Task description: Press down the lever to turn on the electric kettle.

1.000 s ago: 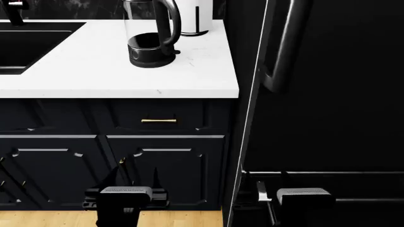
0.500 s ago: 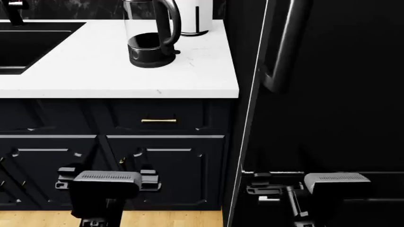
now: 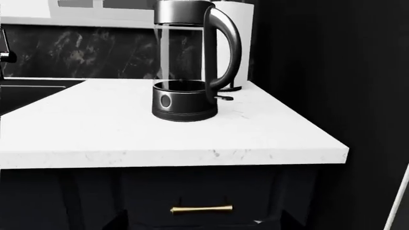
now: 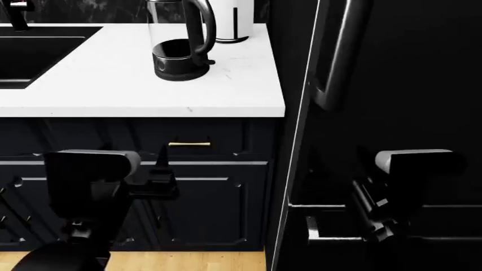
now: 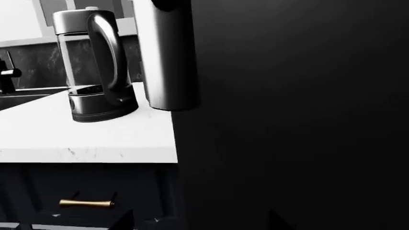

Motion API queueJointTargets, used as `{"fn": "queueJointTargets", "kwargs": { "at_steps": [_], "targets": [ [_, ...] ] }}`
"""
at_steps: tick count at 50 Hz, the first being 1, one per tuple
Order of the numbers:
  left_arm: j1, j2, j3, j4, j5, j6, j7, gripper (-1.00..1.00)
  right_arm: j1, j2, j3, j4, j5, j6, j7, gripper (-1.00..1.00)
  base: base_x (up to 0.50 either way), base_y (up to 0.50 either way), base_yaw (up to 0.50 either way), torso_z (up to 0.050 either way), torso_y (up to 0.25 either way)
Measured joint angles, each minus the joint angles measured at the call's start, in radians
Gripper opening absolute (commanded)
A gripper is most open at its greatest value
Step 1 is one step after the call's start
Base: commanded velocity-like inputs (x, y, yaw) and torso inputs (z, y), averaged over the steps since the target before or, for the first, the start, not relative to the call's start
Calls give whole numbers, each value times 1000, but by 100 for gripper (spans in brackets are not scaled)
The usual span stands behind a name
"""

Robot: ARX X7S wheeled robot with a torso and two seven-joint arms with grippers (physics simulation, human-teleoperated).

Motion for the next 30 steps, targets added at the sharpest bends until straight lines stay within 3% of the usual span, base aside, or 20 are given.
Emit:
{"fn": "queueJointTargets", "kwargs": {
  "at_steps": [15, 30],
  "targets": [
    [-64, 10, -70, 55, -79, -172, 6, 100, 78, 9, 30, -26, 80, 150, 44, 100, 0, 0, 0, 0, 0],
    [-56, 2, -63, 57, -88, -163, -8, 100, 73, 13, 27, -25, 68, 122, 56, 100, 0, 0, 0, 0, 0]
  ]
}}
